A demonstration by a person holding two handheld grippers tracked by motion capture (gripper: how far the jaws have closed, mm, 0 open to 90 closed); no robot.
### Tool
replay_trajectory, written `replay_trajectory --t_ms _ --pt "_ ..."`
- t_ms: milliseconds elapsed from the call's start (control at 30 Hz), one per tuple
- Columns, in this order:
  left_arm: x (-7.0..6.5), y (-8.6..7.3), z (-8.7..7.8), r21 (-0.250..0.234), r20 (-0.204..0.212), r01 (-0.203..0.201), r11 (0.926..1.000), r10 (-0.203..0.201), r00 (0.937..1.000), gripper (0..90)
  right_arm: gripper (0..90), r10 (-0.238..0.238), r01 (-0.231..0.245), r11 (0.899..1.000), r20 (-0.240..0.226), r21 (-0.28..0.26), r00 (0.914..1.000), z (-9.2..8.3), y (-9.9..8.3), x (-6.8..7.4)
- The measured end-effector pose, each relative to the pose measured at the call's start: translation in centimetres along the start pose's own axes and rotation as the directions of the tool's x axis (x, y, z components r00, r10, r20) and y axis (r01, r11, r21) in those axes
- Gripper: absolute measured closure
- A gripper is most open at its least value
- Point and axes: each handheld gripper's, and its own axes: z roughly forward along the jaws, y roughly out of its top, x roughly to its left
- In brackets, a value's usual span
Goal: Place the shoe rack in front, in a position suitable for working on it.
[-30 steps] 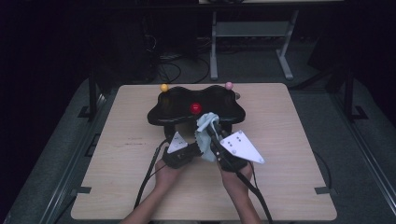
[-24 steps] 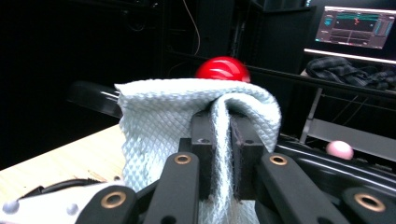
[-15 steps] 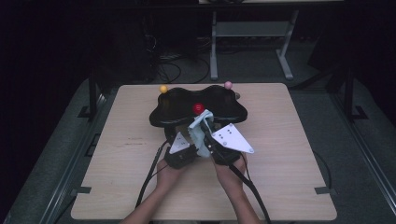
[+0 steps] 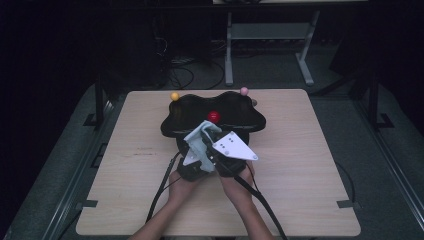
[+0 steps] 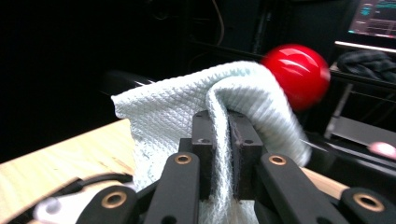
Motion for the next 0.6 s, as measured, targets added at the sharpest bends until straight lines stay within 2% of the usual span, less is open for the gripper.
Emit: replay_trajectory --t_ms 100,133,167,233,300,367,400,433,467,500,533,600 --pt "0.2 -0.1 0.0 -0.007 0.008 0.010 0.9999 -0.010 0.9999 75.6 82.3 -0.008 0.009 1.000 -0.035 0.013 0.9993 0.1 0.5 0.1" --pt "0.2 -0.1 0.0 -0.008 0.012 0.011 0.9999 -0.011 0.9999 75.6 82.2 -0.019 0.019 1.000 -0.029 0.014 0.9994 0.1 0.5 0.1" --pt "0.3 -0.1 -0.1 0.008 0.011 -0.009 0.9999 0.009 0.9999 75.6 82.3 -0.032 0.032 0.999 -0.006 0.017 0.9995 -0.1 0.4 -0.1" --pt "0.0 0.0 0.1 -0.002 0.017 -0.008 1.0000 0.008 0.9998 75.6 82.4 -0.012 0.011 1.000 0.020 0.018 0.9997 -0.4 0.1 -0.9" --pt "-0.2 0.0 0.1 -0.002 0.005 -0.014 0.9999 0.014 0.9999 75.6 82.4 0.022 -0.022 1.000 0.008 0.009 0.9997 -0.4 -0.1 -1.1" --pt "-0.1 0.0 0.1 0.000 0.011 -0.006 1.0000 0.006 0.9999 75.6 82.4 0.024 -0.024 1.000 -0.017 -0.003 0.9996 -0.2 0.1 -0.4" --pt "0.0 0.0 0.0 0.005 0.009 -0.015 0.9999 0.015 0.9998 75.6 82.4 0.021 -0.022 1.000 -0.038 -0.010 0.9990 -0.1 0.3 0.0" --pt "0.0 -0.1 0.1 -0.005 0.006 -0.004 1.0000 0.005 1.0000 75.6 82.4 0.017 -0.019 1.000 -0.072 -0.018 0.9973 0.0 0.5 0.5" --pt "0.0 -0.1 0.0 -0.006 0.005 -0.002 1.0000 0.002 1.0000 75.6 82.4 0.005 -0.006 1.000 -0.086 -0.022 0.9963 0.1 0.6 0.9" --pt "0.1 0.0 0.0 0.006 0.005 -0.018 0.9998 0.018 0.9998 75.6 82.4 -0.007 0.005 1.000 -0.093 -0.019 0.9956 0.1 0.8 1.1" --pt "0.0 -0.1 0.0 -0.005 0.005 -0.006 1.0000 0.006 1.0000 75.6 82.4 -0.015 0.013 1.000 -0.098 -0.019 0.9951 0.2 0.9 1.1" --pt "0.0 -0.1 0.0 -0.006 0.007 -0.006 1.0000 0.006 1.0000 75.6 82.4 -0.015 0.014 1.000 -0.102 -0.019 0.9946 0.1 0.8 0.8"
